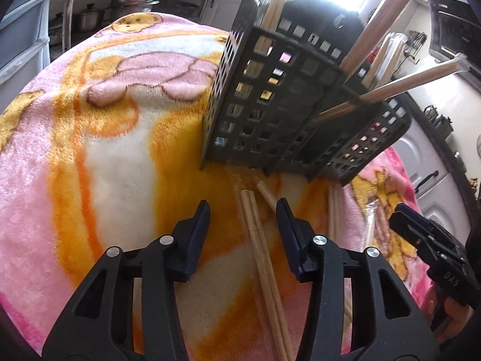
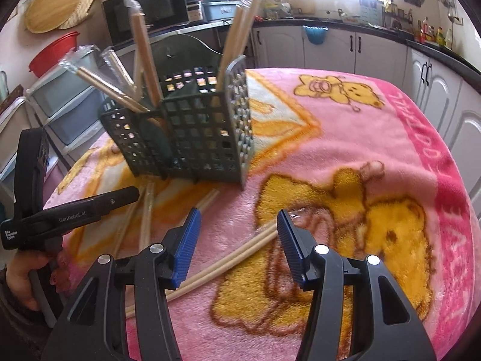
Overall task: Organize utensils
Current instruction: 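Close the left gripper on a wrapped chopstick while the right gripper grasps another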
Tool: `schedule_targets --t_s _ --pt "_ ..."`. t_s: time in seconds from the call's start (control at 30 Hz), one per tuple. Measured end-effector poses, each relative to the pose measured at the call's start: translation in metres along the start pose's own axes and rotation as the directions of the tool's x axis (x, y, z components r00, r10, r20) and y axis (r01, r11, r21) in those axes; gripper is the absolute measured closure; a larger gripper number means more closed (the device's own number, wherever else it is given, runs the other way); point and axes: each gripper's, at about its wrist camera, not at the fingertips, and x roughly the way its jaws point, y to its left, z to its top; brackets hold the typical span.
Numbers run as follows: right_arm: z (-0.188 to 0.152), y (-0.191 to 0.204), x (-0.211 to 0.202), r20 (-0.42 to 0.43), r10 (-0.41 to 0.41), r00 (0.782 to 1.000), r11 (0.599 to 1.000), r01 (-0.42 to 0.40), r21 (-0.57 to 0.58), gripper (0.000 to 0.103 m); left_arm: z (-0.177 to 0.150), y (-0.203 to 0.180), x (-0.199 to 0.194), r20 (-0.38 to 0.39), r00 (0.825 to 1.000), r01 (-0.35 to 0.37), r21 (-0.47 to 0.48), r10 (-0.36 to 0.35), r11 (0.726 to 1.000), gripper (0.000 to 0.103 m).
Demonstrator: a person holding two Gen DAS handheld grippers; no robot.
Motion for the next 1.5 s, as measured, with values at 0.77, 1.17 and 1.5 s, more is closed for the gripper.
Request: schedule_targets --t_s 0.77,1.17,1.5 --pt "0.002 -0.044 0.041 -0.092 -0.007 0.996 0.982 0.024 0.185 0.091 0.006 0.011 0.012 0.001 1.0 -0.013 -0.036 0.013 0.999 0.088" --pt "0.014 -0.044 -0.001 0.059 0.005 0.998 0.982 -0.016 0.187 0.096 0.019 0.016 0.015 -0.036 0.999 -0.019 -0.043 0.018 0.999 0.089" --pt "0.037 -0.022 -0.057 0.225 0.026 0.974 0.995 -0.047 0.092 0.096 0.019 0.026 0.004 0.003 0.999 0.032 -0.052 -0.032 0.998 0.099"
